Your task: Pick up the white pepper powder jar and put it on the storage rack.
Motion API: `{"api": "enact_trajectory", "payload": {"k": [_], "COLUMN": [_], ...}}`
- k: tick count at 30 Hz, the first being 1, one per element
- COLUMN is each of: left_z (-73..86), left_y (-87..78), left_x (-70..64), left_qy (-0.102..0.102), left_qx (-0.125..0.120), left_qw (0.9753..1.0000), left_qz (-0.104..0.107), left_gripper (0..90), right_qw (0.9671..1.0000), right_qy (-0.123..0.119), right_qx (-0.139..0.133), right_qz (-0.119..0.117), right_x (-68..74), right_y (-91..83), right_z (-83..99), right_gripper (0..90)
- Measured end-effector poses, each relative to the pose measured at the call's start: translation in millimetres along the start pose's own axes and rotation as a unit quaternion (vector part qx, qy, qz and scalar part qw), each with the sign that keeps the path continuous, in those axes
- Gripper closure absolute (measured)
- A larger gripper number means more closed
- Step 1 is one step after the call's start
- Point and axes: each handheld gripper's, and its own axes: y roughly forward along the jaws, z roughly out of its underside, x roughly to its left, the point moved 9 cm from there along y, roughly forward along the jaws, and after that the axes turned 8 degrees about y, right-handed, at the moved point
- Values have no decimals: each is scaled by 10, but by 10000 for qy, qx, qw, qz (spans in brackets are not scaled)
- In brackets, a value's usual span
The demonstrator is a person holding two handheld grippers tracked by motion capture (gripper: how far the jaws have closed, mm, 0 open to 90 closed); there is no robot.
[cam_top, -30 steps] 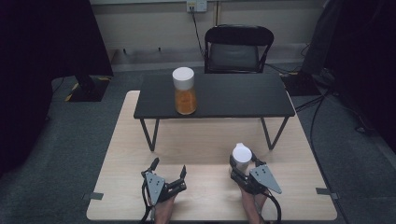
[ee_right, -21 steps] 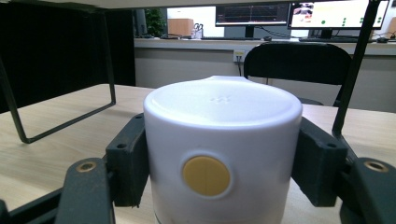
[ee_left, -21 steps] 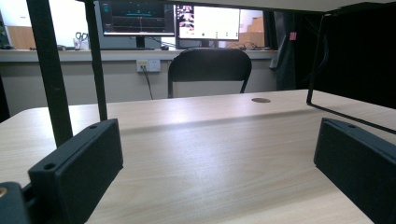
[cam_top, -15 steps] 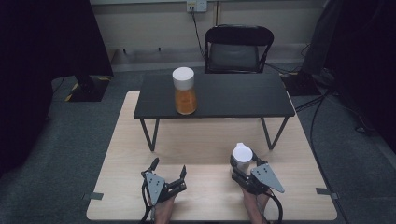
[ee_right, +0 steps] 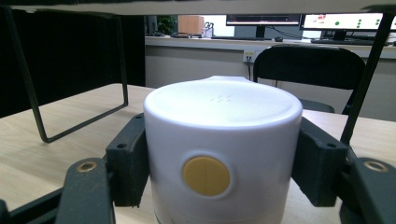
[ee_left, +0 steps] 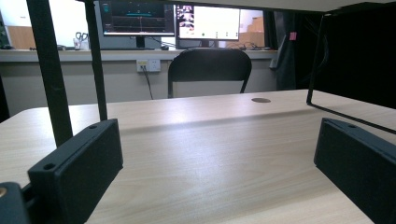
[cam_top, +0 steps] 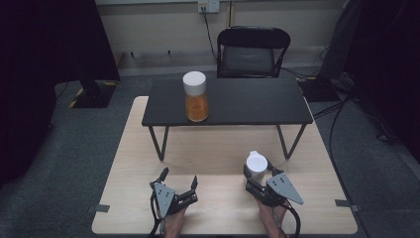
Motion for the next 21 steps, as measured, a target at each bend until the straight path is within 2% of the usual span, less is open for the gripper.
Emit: {"api": "enact_trajectory", "payload": {"k": [8,21], "left_z": [0,0], "left_y": [0,0], "left_x": [0,0], "left_qy": [0,-1], "left_qx": [0,0], "left_qw": [10000,10000], "left_qz": [0,-3], "left_gripper": [5,3], "right_qw": [10000,9994], "right_qy": [-8,-65], "right_qx": [44,98], "right_qz": [-65,-311], "right_x": [15,42], "right_y": [-20,-43], "right_z": [-129,-374], "right_gripper": [303,304]}}
